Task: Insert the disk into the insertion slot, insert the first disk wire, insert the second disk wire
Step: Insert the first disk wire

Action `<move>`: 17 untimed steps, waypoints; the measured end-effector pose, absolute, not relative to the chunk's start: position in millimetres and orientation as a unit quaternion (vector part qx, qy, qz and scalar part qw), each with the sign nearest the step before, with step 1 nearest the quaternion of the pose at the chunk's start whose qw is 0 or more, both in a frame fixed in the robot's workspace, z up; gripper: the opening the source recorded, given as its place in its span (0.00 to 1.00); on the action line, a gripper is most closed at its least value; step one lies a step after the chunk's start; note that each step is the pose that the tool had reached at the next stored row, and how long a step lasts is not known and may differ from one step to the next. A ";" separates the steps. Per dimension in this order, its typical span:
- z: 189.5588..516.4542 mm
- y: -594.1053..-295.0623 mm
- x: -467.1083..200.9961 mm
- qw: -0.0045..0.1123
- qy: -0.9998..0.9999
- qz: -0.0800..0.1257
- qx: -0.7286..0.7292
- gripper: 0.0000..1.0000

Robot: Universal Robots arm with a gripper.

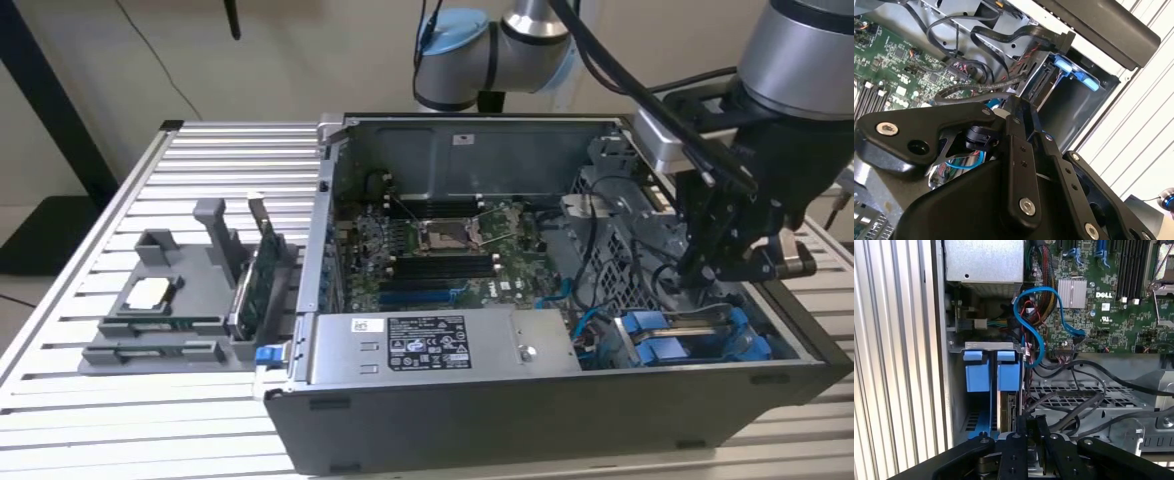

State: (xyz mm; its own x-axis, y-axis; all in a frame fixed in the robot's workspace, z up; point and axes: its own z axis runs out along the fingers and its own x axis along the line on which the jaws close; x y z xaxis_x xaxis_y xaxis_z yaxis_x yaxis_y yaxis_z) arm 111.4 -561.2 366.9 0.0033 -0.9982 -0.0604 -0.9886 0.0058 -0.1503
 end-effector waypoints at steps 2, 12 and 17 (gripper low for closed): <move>366.1 -561.2 111.8 0.075 0.705 -0.032 -0.704 0.19; 360.4 -561.2 122.8 0.060 0.706 -0.020 -0.705 0.19; 360.0 -561.3 136.3 0.037 0.708 0.000 -0.705 0.19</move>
